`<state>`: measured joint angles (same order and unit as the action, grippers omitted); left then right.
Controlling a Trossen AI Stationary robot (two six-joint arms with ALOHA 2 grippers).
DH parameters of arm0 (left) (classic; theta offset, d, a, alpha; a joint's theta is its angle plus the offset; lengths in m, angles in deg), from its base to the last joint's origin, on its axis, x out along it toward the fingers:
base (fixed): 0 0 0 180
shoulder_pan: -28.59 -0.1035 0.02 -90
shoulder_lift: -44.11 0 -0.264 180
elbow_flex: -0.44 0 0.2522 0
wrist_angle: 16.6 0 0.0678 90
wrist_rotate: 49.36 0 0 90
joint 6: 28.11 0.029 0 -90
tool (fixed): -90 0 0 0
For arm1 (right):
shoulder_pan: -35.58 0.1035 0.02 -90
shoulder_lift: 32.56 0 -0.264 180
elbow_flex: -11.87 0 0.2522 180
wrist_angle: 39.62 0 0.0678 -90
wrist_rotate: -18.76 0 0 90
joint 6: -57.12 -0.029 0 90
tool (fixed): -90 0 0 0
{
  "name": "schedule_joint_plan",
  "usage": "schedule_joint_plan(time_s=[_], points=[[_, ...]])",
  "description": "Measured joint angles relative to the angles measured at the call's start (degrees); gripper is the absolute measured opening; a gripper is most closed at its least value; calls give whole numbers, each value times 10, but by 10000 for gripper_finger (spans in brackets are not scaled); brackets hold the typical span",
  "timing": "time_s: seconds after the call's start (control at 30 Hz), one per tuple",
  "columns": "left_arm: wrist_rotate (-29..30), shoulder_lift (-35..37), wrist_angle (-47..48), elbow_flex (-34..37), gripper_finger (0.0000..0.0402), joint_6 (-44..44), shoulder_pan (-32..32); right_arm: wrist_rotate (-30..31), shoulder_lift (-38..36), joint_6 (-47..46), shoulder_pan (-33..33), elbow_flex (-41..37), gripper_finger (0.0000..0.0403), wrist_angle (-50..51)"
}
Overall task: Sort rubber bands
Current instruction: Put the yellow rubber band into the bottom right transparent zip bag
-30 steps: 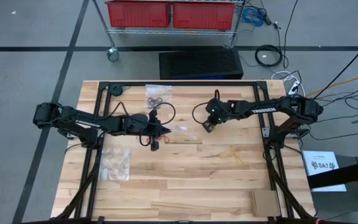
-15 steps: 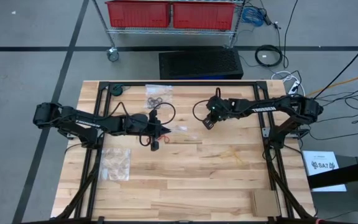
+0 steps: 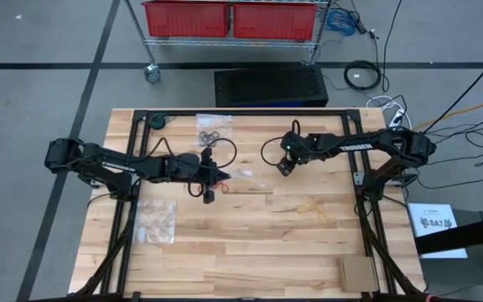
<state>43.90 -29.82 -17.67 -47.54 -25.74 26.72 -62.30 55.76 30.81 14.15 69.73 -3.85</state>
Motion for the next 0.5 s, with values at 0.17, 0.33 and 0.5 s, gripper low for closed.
schedule_joint_plan(time_s=[0.17,0.33,0.5], points=[[0,0,0,0,2,0,0,33,0,-19,0,0,286,4],[0,0,0,0,2,0,0,29,20,-34,2,1,301,-19],[0,0,2,0,2,0,0,31,74,-35,3,4,304,-46]])
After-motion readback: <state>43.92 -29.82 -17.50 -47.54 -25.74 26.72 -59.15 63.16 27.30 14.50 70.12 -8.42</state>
